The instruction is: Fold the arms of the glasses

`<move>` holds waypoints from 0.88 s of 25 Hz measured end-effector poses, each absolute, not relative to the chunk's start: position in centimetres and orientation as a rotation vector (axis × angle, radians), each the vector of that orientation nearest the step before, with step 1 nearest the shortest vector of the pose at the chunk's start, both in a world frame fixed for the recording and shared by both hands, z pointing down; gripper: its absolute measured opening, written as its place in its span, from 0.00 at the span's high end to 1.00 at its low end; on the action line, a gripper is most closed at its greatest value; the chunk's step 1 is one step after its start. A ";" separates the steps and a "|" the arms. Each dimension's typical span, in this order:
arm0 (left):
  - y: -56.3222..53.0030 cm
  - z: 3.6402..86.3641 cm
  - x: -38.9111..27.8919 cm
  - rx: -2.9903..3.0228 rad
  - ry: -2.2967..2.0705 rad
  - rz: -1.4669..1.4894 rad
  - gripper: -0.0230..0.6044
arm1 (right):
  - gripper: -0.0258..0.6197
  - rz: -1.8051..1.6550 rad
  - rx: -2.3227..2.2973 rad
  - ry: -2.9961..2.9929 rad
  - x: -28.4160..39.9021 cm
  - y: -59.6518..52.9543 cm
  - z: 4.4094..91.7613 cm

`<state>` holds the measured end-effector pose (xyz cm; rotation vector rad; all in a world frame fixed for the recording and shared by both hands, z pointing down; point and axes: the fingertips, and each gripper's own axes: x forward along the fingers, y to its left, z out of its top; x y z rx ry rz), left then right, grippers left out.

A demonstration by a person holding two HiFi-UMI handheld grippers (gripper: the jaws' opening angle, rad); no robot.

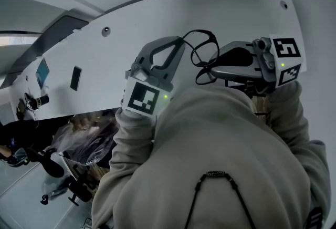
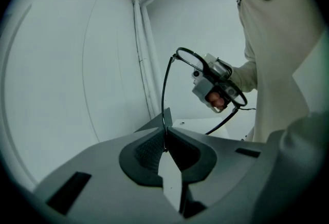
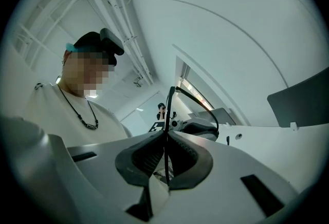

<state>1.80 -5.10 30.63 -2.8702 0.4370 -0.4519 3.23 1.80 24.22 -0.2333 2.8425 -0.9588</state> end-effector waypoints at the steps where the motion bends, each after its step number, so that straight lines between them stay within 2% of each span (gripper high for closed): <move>1: -4.8 30.6 1.7 -2.883 0.428 -0.441 0.93 | 0.90 -0.949 -0.248 2.839 3.2 1.7 24.1; 8: -3.3 30.2 3.0 -2.953 0.319 -0.362 0.92 | 0.90 -0.867 -0.328 2.873 4.3 0.7 23.7; 22: 0.2 28.6 1.6 -3.188 0.162 -0.081 0.92 | 0.90 -0.806 -0.374 2.843 3.7 0.6 23.3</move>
